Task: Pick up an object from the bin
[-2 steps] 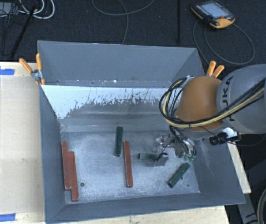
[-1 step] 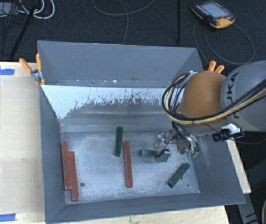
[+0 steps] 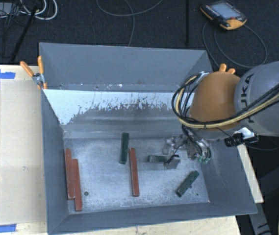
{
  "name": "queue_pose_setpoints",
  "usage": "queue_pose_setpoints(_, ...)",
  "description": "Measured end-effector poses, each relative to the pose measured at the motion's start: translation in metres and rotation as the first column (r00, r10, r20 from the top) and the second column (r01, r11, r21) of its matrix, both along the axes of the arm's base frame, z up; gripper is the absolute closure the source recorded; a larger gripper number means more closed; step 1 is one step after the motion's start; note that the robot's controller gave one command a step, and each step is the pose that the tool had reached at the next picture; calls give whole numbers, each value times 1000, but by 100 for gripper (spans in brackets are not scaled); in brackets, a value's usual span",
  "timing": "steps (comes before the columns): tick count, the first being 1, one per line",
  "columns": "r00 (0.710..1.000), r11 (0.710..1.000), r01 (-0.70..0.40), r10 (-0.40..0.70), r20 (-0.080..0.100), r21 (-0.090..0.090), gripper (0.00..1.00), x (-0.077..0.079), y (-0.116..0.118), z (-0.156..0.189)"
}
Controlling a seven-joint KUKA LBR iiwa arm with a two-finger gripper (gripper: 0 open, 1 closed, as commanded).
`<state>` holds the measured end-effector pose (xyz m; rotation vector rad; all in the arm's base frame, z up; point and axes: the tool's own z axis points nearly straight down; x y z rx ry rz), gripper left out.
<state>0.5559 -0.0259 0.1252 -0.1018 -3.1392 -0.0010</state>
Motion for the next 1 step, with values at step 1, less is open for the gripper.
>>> queue_pose_setpoints(1,1000,1000,0,0,-5,0,100,-2,0,19)
